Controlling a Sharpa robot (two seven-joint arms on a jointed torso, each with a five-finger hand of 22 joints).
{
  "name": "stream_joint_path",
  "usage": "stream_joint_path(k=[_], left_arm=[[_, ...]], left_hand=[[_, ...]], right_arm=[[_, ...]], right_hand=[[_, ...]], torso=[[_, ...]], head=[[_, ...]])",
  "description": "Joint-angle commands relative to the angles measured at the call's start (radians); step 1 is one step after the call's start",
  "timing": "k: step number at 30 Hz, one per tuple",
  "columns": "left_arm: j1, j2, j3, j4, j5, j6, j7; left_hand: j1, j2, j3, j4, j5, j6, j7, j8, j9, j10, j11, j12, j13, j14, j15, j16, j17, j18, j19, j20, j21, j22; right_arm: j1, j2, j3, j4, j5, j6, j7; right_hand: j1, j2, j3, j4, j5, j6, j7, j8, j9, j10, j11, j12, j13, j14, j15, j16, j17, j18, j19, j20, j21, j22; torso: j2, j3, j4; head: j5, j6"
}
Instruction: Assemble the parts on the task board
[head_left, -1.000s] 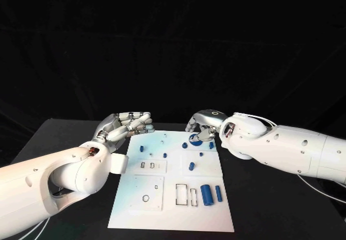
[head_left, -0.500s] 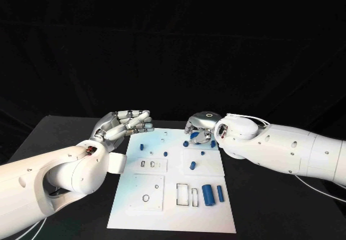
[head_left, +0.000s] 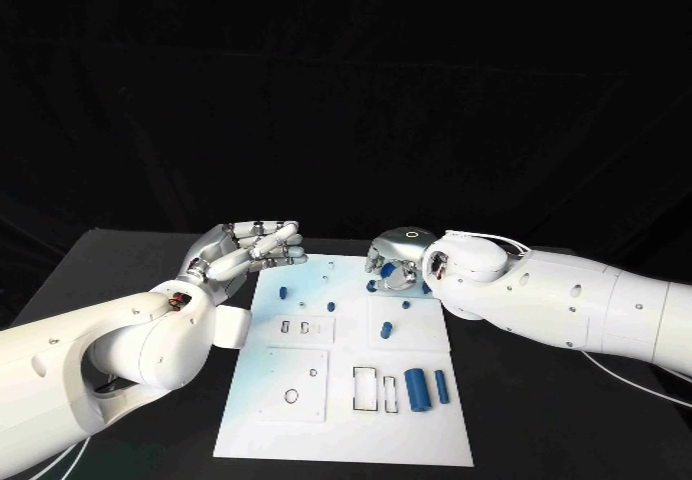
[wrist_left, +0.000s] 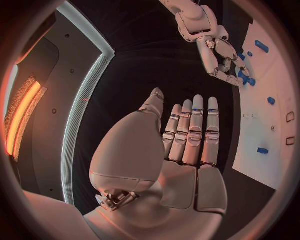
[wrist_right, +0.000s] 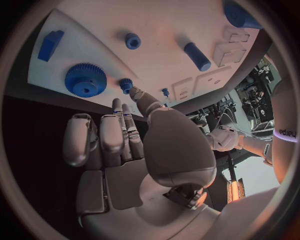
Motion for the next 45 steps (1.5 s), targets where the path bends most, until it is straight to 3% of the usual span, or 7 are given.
stream_joint_path(k=[1, 31, 38, 45], left_arm=[[0.002, 0.001, 0.001, 0.002, -0.005, 0.021, 0.001], [0.012, 0.002, 0.001, -0.004, -0.005, 0.028, -0.006], [0.012, 0.002, 0.001, -0.005, -0.005, 0.028, -0.009], [0.013, 0.002, 0.001, -0.005, -0.005, 0.030, -0.011]], left_hand=[[-0.003, 0.000, -0.007, 0.000, 0.003, 0.002, 0.002, -0.003, -0.001, 0.003, 0.003, -0.002, -0.001, 0.001, 0.006, -0.004, 0.001, 0.014, 0.010, 0.000, -0.003, -0.001], [-0.001, 0.004, -0.009, -0.003, 0.003, 0.000, 0.005, -0.008, -0.002, 0.001, 0.005, -0.008, -0.001, 0.003, 0.006, -0.007, 0.003, 0.014, 0.013, 0.000, -0.003, -0.002], [0.000, 0.007, -0.009, -0.003, 0.003, 0.000, 0.005, -0.009, -0.002, 0.001, 0.005, -0.009, -0.002, 0.004, 0.006, -0.008, 0.003, 0.014, 0.013, -0.001, -0.003, -0.002], [-0.001, 0.008, -0.010, -0.004, 0.003, 0.000, 0.006, -0.011, -0.002, 0.000, 0.006, -0.011, -0.002, 0.005, 0.007, -0.009, 0.004, 0.014, 0.014, -0.001, -0.003, -0.003]], right_arm=[[-0.003, 0.001, 0.000, -0.001, -0.008, 0.022, 0.006], [-0.018, 0.029, 0.000, -0.042, 0.004, 0.041, 0.016], [-0.020, 0.030, 0.000, -0.044, 0.006, 0.039, 0.018], [-0.021, 0.031, 0.000, -0.045, 0.007, 0.014, 0.016]], right_hand=[[0.008, -0.006, 0.015, 0.001, 0.011, 0.013, 0.002, 0.005, 0.003, 0.010, -0.002, 0.003, -0.004, 0.029, -0.002, 0.003, -0.003, -0.009, -0.002, 0.000, 0.002, 0.000], [-0.002, -0.013, 0.073, 0.012, 0.016, 0.031, 0.002, 0.007, 0.006, 0.031, -0.003, -0.005, -0.017, 0.033, -0.001, 0.054, 0.046, -0.018, 0.018, 0.001, 0.043, 0.062], [-0.001, -0.009, 0.095, 0.016, 0.016, 0.055, -0.005, 0.016, 0.013, 0.057, -0.011, 0.002, -0.017, 0.034, -0.006, 0.069, 0.058, -0.024, 0.033, -0.001, 0.064, 0.095], [0.011, 0.009, 0.122, 0.018, 0.001, 0.088, -0.015, 0.031, 0.026, 0.091, -0.022, 0.008, -0.012, 0.035, -0.016, 0.082, 0.068, -0.030, 0.050, -0.009, 0.087, 0.131]], torso=[[0.002, -0.0012, 0.0005], [0.009, -0.0034, 0.0059], [0.009, -0.0040, 0.0049], [0.010, -0.0037, 0.0062]], head=[[0.001, -0.002], [0.000, -0.005], [0.001, -0.007], [0.001, -0.007]])
